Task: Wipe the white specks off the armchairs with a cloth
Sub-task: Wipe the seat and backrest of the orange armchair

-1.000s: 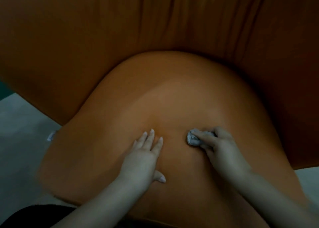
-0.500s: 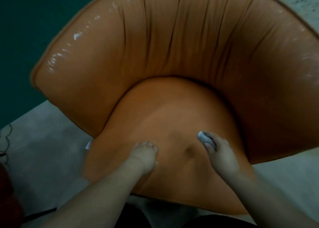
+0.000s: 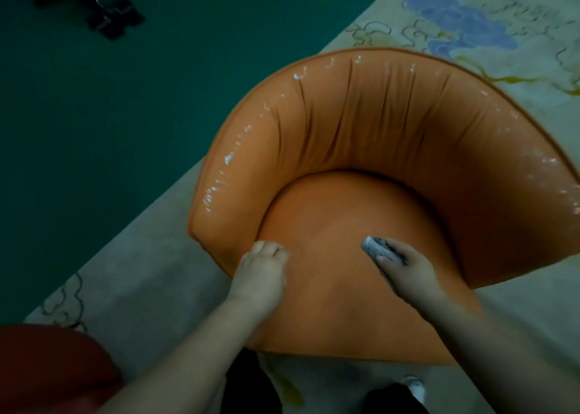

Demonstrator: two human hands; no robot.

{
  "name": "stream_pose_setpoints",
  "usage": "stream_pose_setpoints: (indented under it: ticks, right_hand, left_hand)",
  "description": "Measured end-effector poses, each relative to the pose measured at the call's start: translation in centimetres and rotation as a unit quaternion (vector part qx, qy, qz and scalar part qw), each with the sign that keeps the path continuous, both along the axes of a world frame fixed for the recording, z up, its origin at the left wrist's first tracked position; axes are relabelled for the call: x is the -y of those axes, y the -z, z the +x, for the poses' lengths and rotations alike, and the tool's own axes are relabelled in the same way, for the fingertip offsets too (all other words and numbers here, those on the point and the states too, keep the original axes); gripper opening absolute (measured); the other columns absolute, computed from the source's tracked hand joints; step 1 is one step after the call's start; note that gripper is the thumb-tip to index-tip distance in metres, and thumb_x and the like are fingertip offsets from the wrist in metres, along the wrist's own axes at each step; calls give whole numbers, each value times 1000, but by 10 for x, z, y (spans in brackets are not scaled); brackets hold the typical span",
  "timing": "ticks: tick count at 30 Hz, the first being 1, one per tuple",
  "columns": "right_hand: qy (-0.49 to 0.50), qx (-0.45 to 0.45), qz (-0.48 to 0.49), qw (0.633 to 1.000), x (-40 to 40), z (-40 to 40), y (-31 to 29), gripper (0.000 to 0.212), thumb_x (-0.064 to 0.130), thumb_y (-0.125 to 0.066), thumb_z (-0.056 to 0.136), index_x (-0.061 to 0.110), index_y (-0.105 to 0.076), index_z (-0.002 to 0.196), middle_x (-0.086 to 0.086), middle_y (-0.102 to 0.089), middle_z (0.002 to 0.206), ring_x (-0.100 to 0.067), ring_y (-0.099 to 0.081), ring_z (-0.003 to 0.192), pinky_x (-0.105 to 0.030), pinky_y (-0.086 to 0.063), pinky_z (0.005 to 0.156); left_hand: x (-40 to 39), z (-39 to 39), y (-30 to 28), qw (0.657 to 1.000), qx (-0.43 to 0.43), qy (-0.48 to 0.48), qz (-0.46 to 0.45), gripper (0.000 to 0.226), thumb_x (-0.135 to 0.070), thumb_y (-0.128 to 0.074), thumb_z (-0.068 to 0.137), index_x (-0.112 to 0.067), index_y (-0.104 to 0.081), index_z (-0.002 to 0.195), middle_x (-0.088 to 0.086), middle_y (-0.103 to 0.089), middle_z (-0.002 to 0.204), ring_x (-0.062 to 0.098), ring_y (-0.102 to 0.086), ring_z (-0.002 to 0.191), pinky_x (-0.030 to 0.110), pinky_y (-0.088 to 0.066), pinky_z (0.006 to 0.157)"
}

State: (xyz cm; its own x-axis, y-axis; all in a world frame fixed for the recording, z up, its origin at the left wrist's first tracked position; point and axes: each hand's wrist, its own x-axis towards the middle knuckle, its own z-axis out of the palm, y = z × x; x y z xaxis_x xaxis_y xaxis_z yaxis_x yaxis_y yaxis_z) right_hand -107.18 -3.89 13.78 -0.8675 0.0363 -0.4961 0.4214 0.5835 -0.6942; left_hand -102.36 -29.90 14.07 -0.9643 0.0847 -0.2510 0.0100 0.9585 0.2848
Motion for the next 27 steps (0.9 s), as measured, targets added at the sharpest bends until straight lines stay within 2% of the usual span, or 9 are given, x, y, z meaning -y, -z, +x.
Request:
stream_pose_setpoints:
  ticks: [3, 5, 8, 11, 16, 21, 24, 27]
  right_hand:
    - [75, -18, -30, 997, 44, 5, -4, 36, 20, -56, 94, 21, -55, 130, 9, -63, 94, -12, -66, 80, -24, -52, 64]
    - [111, -27, -36, 993, 79, 7, -11, 35, 22, -51, 96, 18, -53, 131, 5, -63, 99, -15, -65, 83, -26, -50, 66]
    - [143, -38, -34, 988, 119, 12, -24, 35, 24, -50, 97, 19, -53, 131, -1, -61, 114, -17, -58, 96, -34, -48, 83]
    - [158, -48, -48, 985, 153, 13, -40, 33, 24, -50, 96, 21, -55, 129, 6, -58, 111, -11, -54, 94, -30, -43, 83]
    - [132, -52, -78, 987, 186, 11, -51, 33, 22, -52, 95, 24, -55, 128, 20, -55, 97, 5, -53, 83, -12, -39, 67]
    - [148, -45, -101, 983, 213, 8, -57, 30, 22, -55, 95, 33, -54, 122, 17, -58, 98, -6, -59, 83, -15, -44, 60]
    - [179, -35, -117, 976, 230, 5, -51, 25, 19, -61, 91, 36, -59, 109, 20, -61, 94, 0, -62, 74, -6, -41, 48]
    - [239, -32, -121, 963, 257, -6, -47, 23, 15, -65, 88, 29, -64, 107, 20, -61, 89, 11, -61, 66, -5, -41, 45]
  left_hand:
    - [51, -7, -18, 996, -52, 14, 76, 38, -5, -63, 78, -17, -70, 114, 0, -63, 116, 25, -54, 109, 38, -48, 89]
    - [90, -17, -33, 992, -82, 29, 94, 38, 1, -67, 74, -14, -72, 109, 2, -65, 113, 28, -57, 104, 39, -50, 88]
    - [132, -28, -60, 990, -79, 40, 112, 44, 4, -63, 78, -14, -68, 117, 3, -61, 119, 27, -52, 111, 42, -46, 97]
    - [168, -47, -73, 995, -54, 17, 87, 49, -4, -61, 85, -19, -57, 132, 0, -53, 131, 21, -42, 122, 36, -35, 107]
    - [194, -71, -76, 998, -31, 5, 55, 51, -16, -59, 90, -19, -48, 140, 2, -49, 138, 23, -38, 126, 36, -33, 108]
    - [218, -92, -63, 999, 1, -8, 42, 57, -23, -58, 92, -20, -39, 146, 4, -41, 146, 26, -34, 131, 35, -29, 110]
    - [230, -117, -52, 998, 34, 16, 45, 64, -30, -59, 92, -23, -30, 150, 6, -30, 153, 27, -28, 138, 39, -26, 114]
    - [242, -151, -43, 995, 57, 51, 63, 73, -34, -61, 91, -26, -22, 152, 9, -19, 158, 29, -23, 143, 39, -24, 116]
